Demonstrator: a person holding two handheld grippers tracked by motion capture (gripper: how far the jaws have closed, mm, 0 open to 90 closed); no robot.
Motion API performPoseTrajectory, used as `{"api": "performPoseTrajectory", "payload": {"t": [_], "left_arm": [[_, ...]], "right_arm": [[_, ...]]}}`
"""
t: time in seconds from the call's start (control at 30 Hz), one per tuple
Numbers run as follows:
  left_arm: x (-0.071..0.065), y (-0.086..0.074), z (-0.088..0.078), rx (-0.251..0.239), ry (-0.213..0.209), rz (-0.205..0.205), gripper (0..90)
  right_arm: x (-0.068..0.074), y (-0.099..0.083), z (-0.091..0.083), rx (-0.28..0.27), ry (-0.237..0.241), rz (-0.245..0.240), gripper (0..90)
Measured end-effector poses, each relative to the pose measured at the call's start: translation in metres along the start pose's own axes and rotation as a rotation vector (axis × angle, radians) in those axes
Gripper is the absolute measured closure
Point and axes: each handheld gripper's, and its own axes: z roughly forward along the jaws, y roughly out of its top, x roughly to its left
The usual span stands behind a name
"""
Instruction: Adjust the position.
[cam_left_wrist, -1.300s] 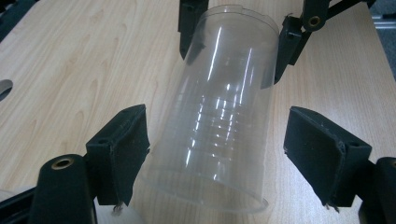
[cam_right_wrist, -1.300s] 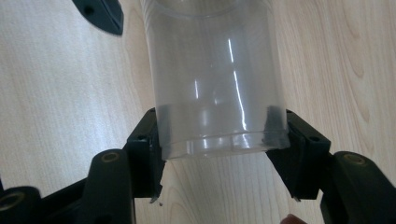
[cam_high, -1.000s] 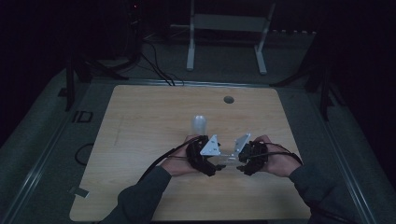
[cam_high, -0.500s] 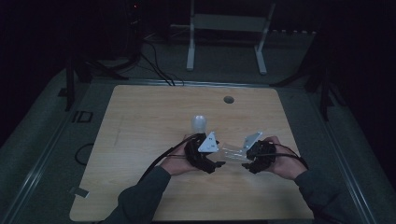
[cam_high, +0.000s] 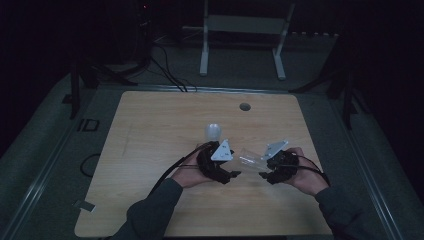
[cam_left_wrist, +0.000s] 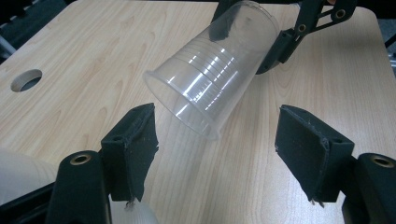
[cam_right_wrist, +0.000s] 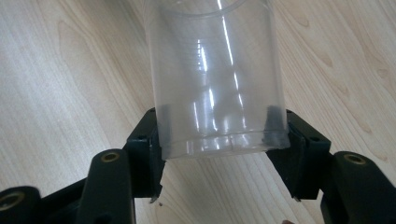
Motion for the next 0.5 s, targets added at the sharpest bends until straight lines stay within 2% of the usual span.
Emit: {"api": "performPoseTrajectory", "payload": {"t": [0.17, 0.33, 0.5], "left_arm": [[0.0024, -0.0006, 0.0006, -0.008, 0.001, -0.023, 29.0], [0.0033, -0.0005, 0.0005, -0.012, 0.009, -0.028, 29.0], [0.0037, 0.0001, 0.0016, -0.018, 0.021, -0.035, 28.9]], "right_arm": [[-0.0001, -0.0010, -0.0014, -0.033, -0.010, 0.025, 41.4], [0.0000, -0.0017, -0.0025, -0.061, -0.016, 0.049, 41.3], [-0.0008, -0.0039, -0.0036, -0.097, -0.033, 0.097, 41.3]]}}
